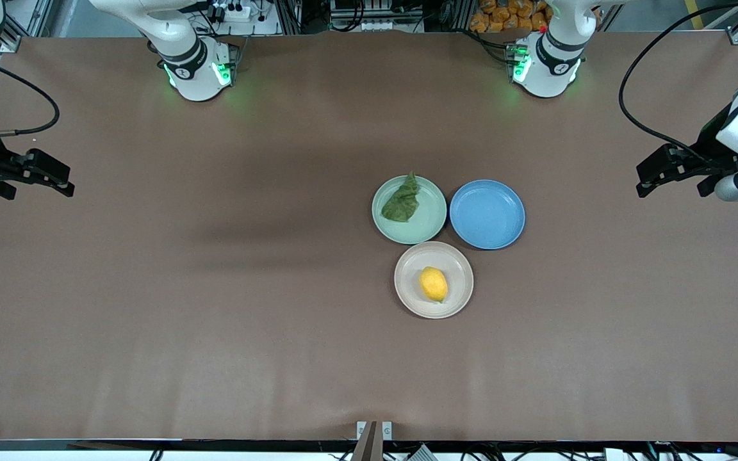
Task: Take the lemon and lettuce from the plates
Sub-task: 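Move the left gripper from rest toward the cream plate with the lemon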
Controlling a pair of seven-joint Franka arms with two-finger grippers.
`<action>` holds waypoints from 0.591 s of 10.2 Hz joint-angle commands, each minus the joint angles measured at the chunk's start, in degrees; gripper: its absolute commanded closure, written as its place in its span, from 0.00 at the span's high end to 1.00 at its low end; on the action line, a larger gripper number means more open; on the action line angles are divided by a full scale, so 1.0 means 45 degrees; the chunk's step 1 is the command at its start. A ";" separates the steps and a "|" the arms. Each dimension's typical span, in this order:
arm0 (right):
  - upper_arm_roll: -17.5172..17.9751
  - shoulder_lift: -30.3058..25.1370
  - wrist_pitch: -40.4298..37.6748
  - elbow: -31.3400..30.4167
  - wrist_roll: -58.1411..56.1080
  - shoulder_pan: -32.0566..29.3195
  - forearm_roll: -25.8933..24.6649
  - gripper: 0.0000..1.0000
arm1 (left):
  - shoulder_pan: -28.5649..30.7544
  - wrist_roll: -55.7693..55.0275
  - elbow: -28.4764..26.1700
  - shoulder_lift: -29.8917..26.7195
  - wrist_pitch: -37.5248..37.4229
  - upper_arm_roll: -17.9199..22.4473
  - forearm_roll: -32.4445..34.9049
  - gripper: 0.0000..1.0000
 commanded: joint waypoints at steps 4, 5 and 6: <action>0.0174 -0.0098 -0.0140 0.0055 -0.0176 -0.0204 0.0181 1.00 | -0.0100 0.0322 0.0161 0.0171 -0.0174 -0.0037 -0.0163 1.00; 0.0174 -0.0098 -0.0121 0.0055 -0.0176 -0.0204 0.0181 1.00 | -0.0139 0.0206 0.0181 0.0462 -0.0135 -0.0056 -0.0163 1.00; 0.0174 -0.0098 -0.0121 0.0055 -0.0176 -0.0204 0.0181 1.00 | -0.0352 0.0050 0.0181 0.0871 -0.0135 -0.0037 -0.0124 1.00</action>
